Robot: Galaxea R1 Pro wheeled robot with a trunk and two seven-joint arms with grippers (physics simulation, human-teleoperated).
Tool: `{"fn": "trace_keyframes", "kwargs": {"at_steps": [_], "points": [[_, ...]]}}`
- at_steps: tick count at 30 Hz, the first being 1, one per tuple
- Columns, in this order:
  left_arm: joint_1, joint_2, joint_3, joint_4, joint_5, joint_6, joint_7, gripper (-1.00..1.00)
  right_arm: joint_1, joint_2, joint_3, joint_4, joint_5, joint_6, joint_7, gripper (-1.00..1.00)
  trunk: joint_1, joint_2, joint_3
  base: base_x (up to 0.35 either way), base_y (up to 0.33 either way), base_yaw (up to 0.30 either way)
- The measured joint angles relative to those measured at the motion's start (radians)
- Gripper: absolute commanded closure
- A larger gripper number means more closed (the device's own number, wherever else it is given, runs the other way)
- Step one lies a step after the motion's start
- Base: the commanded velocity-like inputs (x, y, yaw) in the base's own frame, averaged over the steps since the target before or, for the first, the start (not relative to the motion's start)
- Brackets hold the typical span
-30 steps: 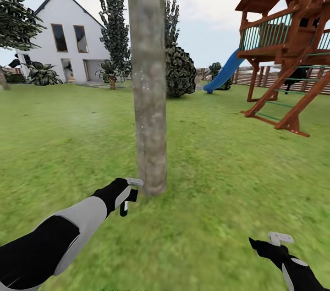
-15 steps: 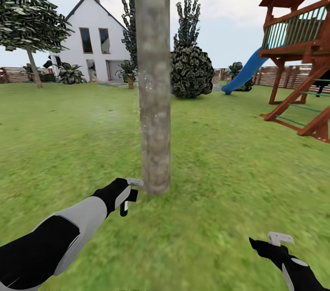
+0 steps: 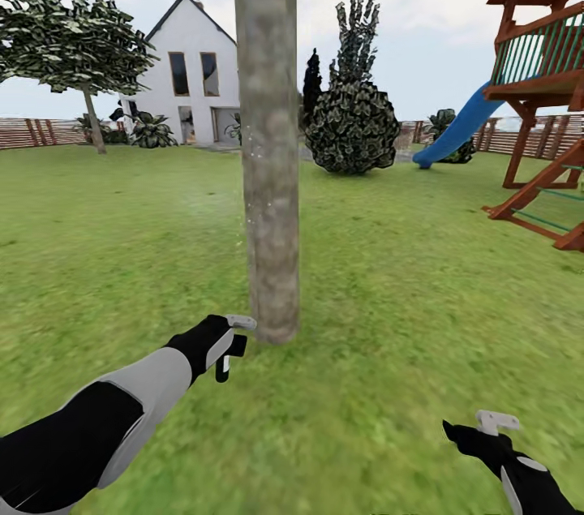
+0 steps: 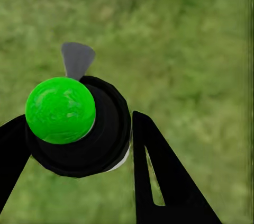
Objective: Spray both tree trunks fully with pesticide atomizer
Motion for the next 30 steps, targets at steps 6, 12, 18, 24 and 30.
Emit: {"fn": "trace_keyframes", "kwargs": {"at_steps": [6,12,18,24,30], "points": [[0.0,-0.001,-0.001,-0.001,0.0,0.001,0.001,1.0,0.0,-0.001,0.005,0.0,0.0,0.0,0.001,-1.0,0.0,0.0,0.0,0.087,-0.178,-0.077],[0.0,0.0,0.0,0.0,0.0,0.001,0.002,1.0,0.0,-0.002,0.0,0.0,-0.003,0.0,0.004,-1.0,0.0,0.0,0.0,0.131,-0.242,-0.001],[0.0,-0.001,0.0,-0.002,-0.001,0.001,0.002,1.0,0.0,-0.002,-0.001,-0.001,-0.003,0.0,0.003,-1.0,0.0,0.0,0.0,-0.056,-0.11,0.0],[0.0,-0.001,0.0,-0.003,-0.001,0.002,0.003,1.0,0.0,-0.002,-0.002,-0.009,-0.003,0.0,0.002,-1.0,0.0,0.0,0.0,-0.234,-0.234,0.0],[0.0,0.007,0.005,-0.1,-0.009,0.007,0.01,1.0,0.0,-0.002,-0.002,-0.015,-0.003,0.0,0.002,-1.0,0.0,0.0,0.0,-0.059,-0.038,0.0]]}}
